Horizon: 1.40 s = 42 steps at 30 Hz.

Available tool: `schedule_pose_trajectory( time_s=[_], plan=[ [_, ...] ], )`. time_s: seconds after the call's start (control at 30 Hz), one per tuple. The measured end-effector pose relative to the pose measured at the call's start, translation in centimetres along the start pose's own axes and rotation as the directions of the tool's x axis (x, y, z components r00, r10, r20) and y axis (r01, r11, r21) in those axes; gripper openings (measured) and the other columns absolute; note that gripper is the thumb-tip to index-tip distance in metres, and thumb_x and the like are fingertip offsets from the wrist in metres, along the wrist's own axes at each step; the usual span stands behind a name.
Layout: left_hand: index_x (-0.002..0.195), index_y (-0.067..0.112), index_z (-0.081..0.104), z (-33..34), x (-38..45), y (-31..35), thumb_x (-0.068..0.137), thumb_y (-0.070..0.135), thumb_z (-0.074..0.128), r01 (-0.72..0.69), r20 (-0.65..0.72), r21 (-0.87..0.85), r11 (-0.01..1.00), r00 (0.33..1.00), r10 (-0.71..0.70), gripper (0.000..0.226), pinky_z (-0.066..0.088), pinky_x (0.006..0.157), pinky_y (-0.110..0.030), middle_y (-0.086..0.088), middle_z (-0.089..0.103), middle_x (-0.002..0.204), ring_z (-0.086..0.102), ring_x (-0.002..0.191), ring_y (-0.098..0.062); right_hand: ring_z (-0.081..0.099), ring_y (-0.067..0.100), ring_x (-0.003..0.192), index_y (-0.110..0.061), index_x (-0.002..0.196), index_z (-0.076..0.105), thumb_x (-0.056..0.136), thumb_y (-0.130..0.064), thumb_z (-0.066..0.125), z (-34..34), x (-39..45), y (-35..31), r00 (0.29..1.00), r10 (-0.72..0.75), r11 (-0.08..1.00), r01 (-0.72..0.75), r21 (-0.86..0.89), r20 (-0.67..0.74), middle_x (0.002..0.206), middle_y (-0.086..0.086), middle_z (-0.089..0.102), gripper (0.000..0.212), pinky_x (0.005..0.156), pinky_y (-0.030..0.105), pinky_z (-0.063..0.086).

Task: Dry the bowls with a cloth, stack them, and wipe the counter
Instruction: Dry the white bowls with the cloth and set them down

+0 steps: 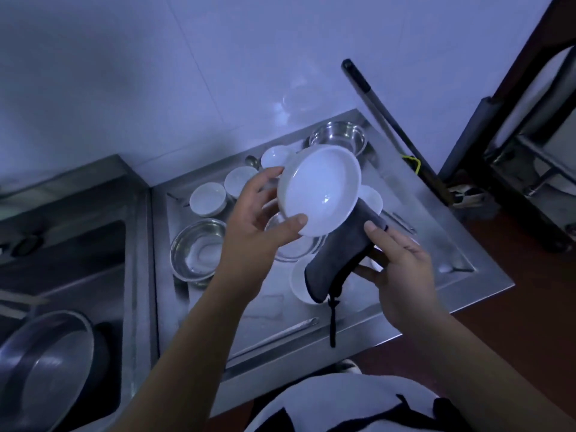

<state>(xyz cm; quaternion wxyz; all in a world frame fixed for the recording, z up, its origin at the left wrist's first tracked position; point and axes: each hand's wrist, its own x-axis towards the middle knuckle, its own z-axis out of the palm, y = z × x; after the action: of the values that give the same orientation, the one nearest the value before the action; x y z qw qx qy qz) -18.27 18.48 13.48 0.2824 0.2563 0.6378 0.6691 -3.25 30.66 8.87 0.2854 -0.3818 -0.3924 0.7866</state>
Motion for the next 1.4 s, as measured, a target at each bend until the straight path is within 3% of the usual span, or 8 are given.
schedule_pose_trajectory(
  time_s=[0.2, 0.37, 0.53, 0.77, 0.87, 1.0, 1.2, 1.4],
  plan=[
    [0.127, 0.040, 0.061, 4.5, 0.8, 2.9, 0.081, -0.004, 0.077, -0.170, 0.059, 0.015, 0.985, 0.984, 0.169, 0.066, 0.052, 0.101, -0.057, 0.000, 0.064, 0.129, 0.060, 0.123, -0.023, 0.074, 0.026, 0.097, -0.007, 0.110, 0.073, 0.093, -0.018, 0.067, -0.4, 0.6, -4.2, 0.996, 0.060, 0.986, -0.069, 0.149, 0.065, 0.104, 0.011, 0.076, 0.021, 0.077, 0.042, 0.062],
    [0.127, 0.043, 0.060, 6.4, 1.1, 5.0, 0.077, -0.001, 0.078, -0.293, 0.079, 0.033, 0.956, 0.954, 0.290, 0.069, 0.054, 0.098, -0.057, -0.002, 0.061, 0.131, 0.060, 0.123, -0.024, 0.075, 0.019, 0.086, -0.012, 0.103, 0.073, 0.091, -0.019, 0.069, -0.1, 0.7, -7.3, 0.992, 0.044, 0.964, -0.073, 0.256, 0.115, 0.093, 0.004, 0.076, 0.014, 0.066, 0.034, 0.061],
    [0.127, 0.040, 0.058, 6.6, 1.7, 6.9, 0.074, -0.005, 0.077, -0.425, 0.153, 0.082, 0.901, 0.899, 0.410, 0.072, 0.050, 0.103, -0.055, 0.000, 0.060, 0.134, 0.055, 0.126, -0.030, 0.074, 0.025, 0.094, -0.012, 0.102, 0.072, 0.089, -0.017, 0.071, 1.1, 0.5, -9.3, 0.989, 0.008, 0.950, -0.053, 0.308, 0.148, 0.098, 0.008, 0.074, 0.013, 0.081, 0.043, 0.062],
    [0.122, 0.044, 0.064, 5.7, 4.1, 11.0, 0.074, -0.017, 0.073, -0.491, 0.283, 0.121, 0.863, 0.850, 0.445, 0.078, 0.053, 0.087, -0.025, 0.009, 0.061, 0.128, 0.057, 0.121, -0.013, 0.072, 0.031, 0.103, -0.007, 0.104, 0.071, 0.092, -0.014, 0.069, 4.0, 0.4, -12.7, 0.978, 0.022, 0.887, -0.115, 0.447, 0.207, 0.098, 0.014, 0.074, 0.014, 0.079, 0.048, 0.063],
    [0.123, 0.042, 0.064, 5.4, 5.1, 12.7, 0.075, -0.020, 0.071, -0.552, 0.256, 0.121, 0.825, 0.820, 0.511, 0.079, 0.051, 0.095, -0.031, 0.013, 0.062, 0.128, 0.056, 0.122, -0.012, 0.069, 0.031, 0.105, -0.008, 0.099, 0.070, 0.091, -0.014, 0.070, 6.0, 0.9, -14.6, 0.969, 0.011, 0.876, -0.127, 0.465, 0.245, 0.097, 0.014, 0.071, 0.010, 0.082, 0.049, 0.062],
    [0.132, 0.027, 0.057, 4.8, 5.1, 13.7, 0.076, -0.016, 0.069, -0.609, 0.175, 0.050, 0.791, 0.786, 0.594, 0.072, 0.044, 0.107, -0.060, -0.007, 0.055, 0.138, 0.051, 0.127, -0.026, 0.068, 0.032, 0.106, -0.008, 0.098, 0.070, 0.090, -0.014, 0.072, 7.9, 1.0, -16.4, 0.956, -0.014, 0.882, -0.126, 0.455, 0.292, 0.096, 0.013, 0.070, 0.010, 0.082, 0.049, 0.062],
    [0.125, 0.036, 0.064, 4.9, 3.1, 12.8, 0.074, -0.019, 0.067, -0.606, 0.125, -0.001, 0.795, 0.789, 0.601, 0.075, 0.053, 0.089, -0.028, 0.005, 0.059, 0.134, 0.055, 0.123, -0.019, 0.071, 0.028, 0.092, -0.011, 0.090, 0.073, 0.089, -0.015, 0.072, 7.1, 0.2, -15.1, 0.948, -0.022, 0.891, -0.126, 0.437, 0.318, 0.078, 0.008, 0.073, 0.004, 0.077, 0.047, 0.063],
    [0.123, 0.040, 0.065, 5.3, 2.7, 12.2, 0.071, -0.010, 0.074, -0.527, -0.003, 0.013, 0.850, 0.850, 0.527, 0.073, 0.057, 0.087, -0.039, 0.002, 0.063, 0.128, 0.060, 0.122, -0.020, 0.074, 0.026, 0.092, -0.014, 0.085, 0.075, 0.087, -0.015, 0.074, 6.9, -0.1, -14.6, 0.967, -0.027, 0.909, -0.082, 0.409, 0.254, 0.089, 0.010, 0.075, 0.002, 0.077, 0.046, 0.063]
  ],
)
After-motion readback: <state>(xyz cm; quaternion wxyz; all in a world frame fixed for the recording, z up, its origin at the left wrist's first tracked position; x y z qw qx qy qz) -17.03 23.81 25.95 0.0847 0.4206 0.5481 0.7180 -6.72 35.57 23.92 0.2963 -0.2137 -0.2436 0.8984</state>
